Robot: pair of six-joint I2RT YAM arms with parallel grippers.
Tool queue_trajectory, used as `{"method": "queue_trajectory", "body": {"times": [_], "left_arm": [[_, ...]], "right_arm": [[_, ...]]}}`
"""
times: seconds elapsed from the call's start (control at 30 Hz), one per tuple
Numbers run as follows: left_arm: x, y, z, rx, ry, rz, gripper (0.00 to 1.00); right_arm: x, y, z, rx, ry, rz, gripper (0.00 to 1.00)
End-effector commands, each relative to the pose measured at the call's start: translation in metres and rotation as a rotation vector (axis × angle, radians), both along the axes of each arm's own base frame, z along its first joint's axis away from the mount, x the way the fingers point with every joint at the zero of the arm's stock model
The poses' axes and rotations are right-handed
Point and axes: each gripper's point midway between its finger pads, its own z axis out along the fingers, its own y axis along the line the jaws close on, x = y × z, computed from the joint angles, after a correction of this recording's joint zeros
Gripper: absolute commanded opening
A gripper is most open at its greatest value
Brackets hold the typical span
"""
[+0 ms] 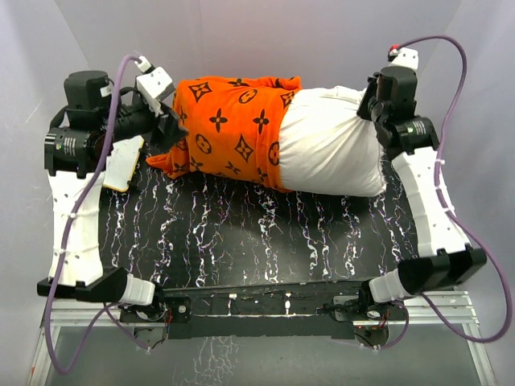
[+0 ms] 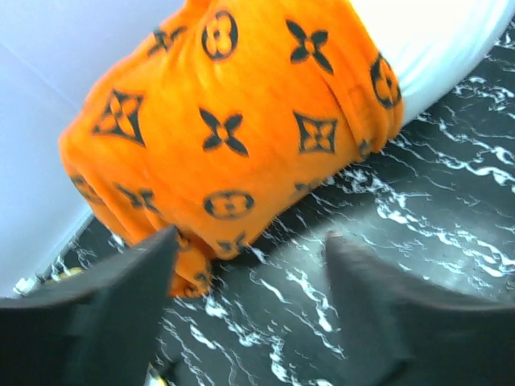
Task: Remove the pillowcase from the pillow
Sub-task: Remove the pillow from the pillowcase.
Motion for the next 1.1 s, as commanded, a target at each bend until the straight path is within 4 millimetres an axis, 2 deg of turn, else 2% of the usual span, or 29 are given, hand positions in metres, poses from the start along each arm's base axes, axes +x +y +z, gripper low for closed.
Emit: {"method": "queue_trajectory", "body": {"times": [0.0,0.07,0.1,0.17,0.2,0.27,0.4,0.47,0.5,0.6,0.63,0.7,0.73,0.77,0.8,0.93,0.97,1.0,1.03,1.07], "left_arm": [[0.014,0.017,-0.096,0.136,0.238,0.062,0.92],[0.033,0.029,-0.140,0.222,0.261,0.097,0.97],[0.041,0.035,-0.164,0.274,0.281,0.105,0.97],[0.058,0.046,-0.204,0.350,0.319,0.123,0.97],[0.068,0.051,-0.223,0.388,0.343,0.136,0.97],[0.089,0.059,-0.251,0.441,0.353,0.164,0.97],[0.138,0.066,-0.282,0.496,0.291,0.201,0.97],[0.161,0.067,-0.292,0.510,0.266,0.215,0.97],[0.175,0.067,-0.300,0.523,0.245,0.218,0.97],[0.216,0.075,-0.295,0.540,0.128,0.301,0.97],[0.226,0.077,-0.295,0.546,0.106,0.320,0.97],[0.245,0.083,-0.296,0.579,0.055,0.350,0.97],[0.254,0.085,-0.300,0.594,0.037,0.362,0.97],[0.258,0.085,-0.305,0.596,0.045,0.360,0.97],[0.259,0.081,-0.316,0.588,0.087,0.329,0.97],[0.235,0.054,-0.365,0.515,0.374,0.171,0.96],[0.233,0.049,-0.366,0.494,0.412,0.151,0.90],[0.225,0.045,-0.373,0.480,0.466,0.130,0.79],[0.217,0.043,-0.378,0.466,0.507,0.111,0.68],[0.207,0.040,-0.381,0.456,0.540,0.088,0.53]], "right_arm": [[0.056,-0.054,0.036,-0.094,-0.108,-0.149,0.09],[0.093,-0.069,-0.006,-0.098,-0.015,-0.185,0.08],[0.114,-0.074,-0.037,-0.097,0.050,-0.196,0.08],[0.136,-0.077,-0.060,-0.105,0.087,-0.205,0.08],[0.151,-0.076,-0.085,-0.114,0.129,-0.200,0.08],[0.167,-0.075,-0.115,-0.115,0.176,-0.194,0.12],[0.188,-0.068,-0.175,-0.118,0.267,-0.162,0.49],[0.194,-0.066,-0.189,-0.111,0.278,-0.150,0.59],[0.196,-0.065,-0.192,-0.111,0.273,-0.142,0.63],[0.198,-0.070,-0.186,-0.134,0.233,-0.166,0.77],[0.198,-0.072,-0.179,-0.135,0.207,-0.169,0.95],[0.194,-0.073,-0.161,-0.086,0.157,-0.151,0.98],[0.190,-0.067,-0.151,-0.029,0.128,-0.138,0.98],[0.183,-0.079,-0.142,0.018,0.101,-0.149,0.98],[0.175,-0.081,-0.130,0.056,0.069,-0.143,0.98],[0.134,-0.078,-0.104,0.158,-0.017,-0.115,0.98],[0.120,-0.073,-0.092,0.170,-0.047,-0.089,0.99],[0.109,-0.069,-0.092,0.183,-0.059,-0.073,0.98],[0.097,-0.058,-0.103,0.201,-0.043,-0.031,0.98],[0.090,-0.053,-0.097,0.212,-0.065,-0.010,0.98]]}}
